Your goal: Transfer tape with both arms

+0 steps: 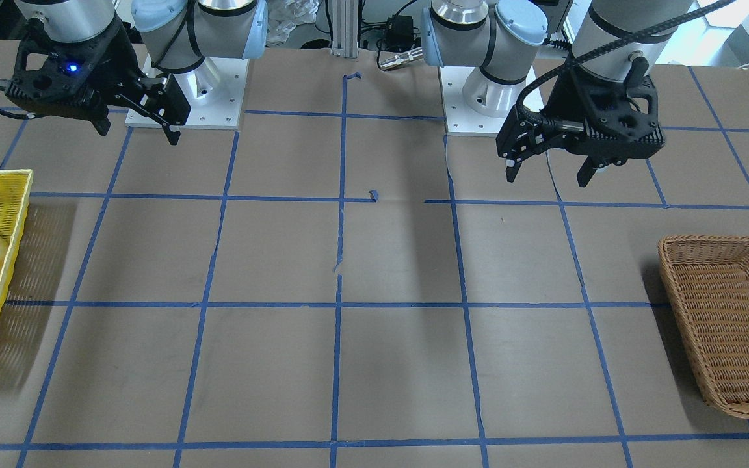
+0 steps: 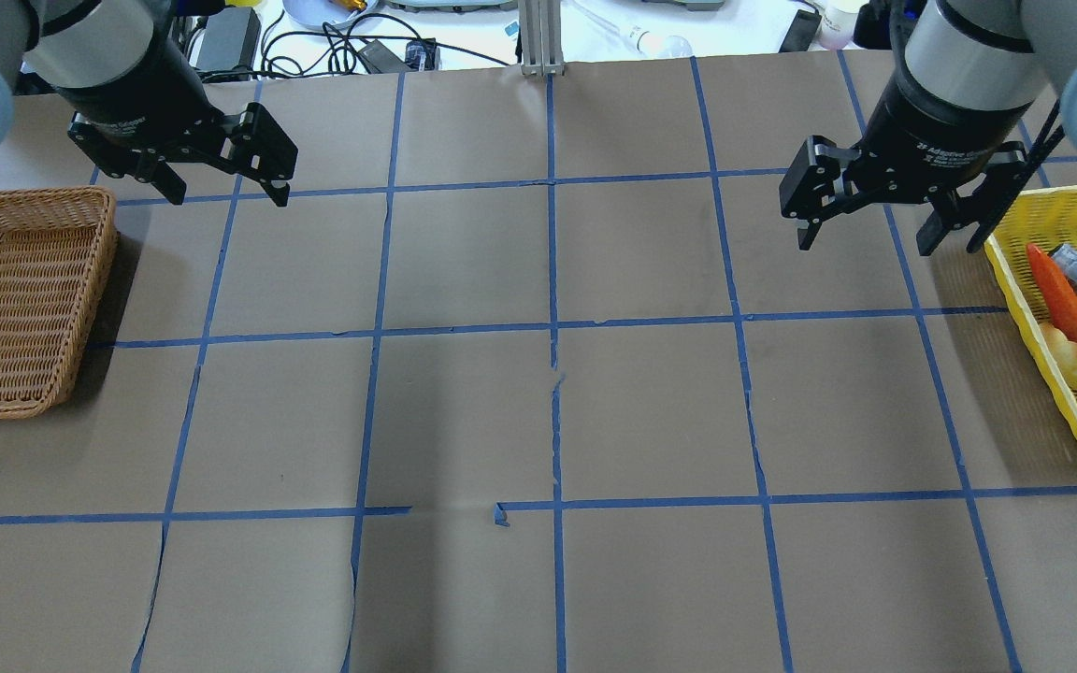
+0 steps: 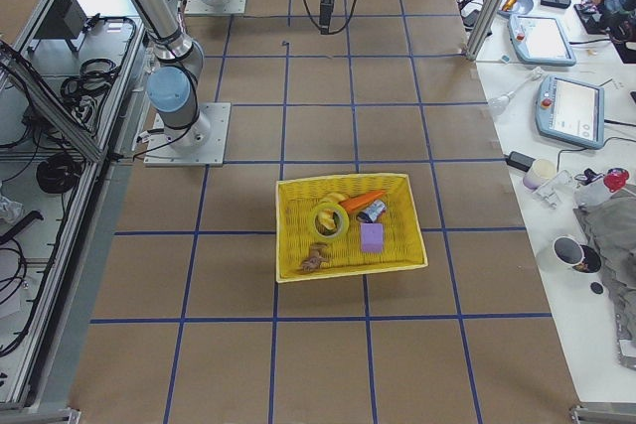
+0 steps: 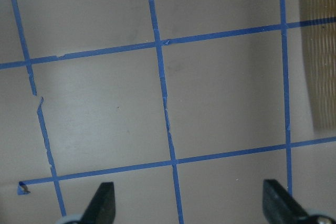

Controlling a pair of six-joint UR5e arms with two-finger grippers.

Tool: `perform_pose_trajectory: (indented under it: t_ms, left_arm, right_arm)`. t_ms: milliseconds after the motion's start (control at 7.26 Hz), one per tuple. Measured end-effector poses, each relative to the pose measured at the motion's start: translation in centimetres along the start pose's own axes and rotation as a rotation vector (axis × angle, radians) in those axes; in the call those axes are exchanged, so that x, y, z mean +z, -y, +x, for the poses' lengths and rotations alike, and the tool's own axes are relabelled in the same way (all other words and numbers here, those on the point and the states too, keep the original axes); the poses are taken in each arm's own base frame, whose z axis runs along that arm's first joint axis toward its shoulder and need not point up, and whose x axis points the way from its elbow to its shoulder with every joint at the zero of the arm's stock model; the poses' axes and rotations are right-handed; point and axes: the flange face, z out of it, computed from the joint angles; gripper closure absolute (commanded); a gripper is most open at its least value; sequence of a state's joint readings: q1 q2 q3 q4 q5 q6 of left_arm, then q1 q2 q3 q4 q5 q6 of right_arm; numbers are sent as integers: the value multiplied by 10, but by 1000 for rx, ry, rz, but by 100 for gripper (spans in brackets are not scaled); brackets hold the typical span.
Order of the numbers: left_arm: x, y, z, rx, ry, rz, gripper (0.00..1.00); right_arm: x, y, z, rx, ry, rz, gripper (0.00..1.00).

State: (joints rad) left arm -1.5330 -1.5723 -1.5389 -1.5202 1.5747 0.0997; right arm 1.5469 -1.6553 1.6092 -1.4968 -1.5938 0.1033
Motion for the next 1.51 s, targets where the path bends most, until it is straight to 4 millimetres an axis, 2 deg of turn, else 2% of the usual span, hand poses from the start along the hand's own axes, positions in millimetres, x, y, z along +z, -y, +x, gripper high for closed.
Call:
perform_pose_trajectory:
  t_ms: [1101, 1239, 1377, 1514]
  left_arm:
    - [0, -1, 0, 1, 1, 0, 0]
    - [0, -1, 0, 1, 1, 0, 0]
    - [0, -1, 0, 1, 1, 0, 0]
    - [0, -1, 0, 0, 1, 0, 0]
  right_arm:
    - [1, 4, 4, -13, 6, -1, 0]
    - [2, 8, 11, -50, 4, 0, 0]
    - [4, 17, 33, -85, 5, -3, 0]
    - [9, 30, 69, -121, 12, -14, 0]
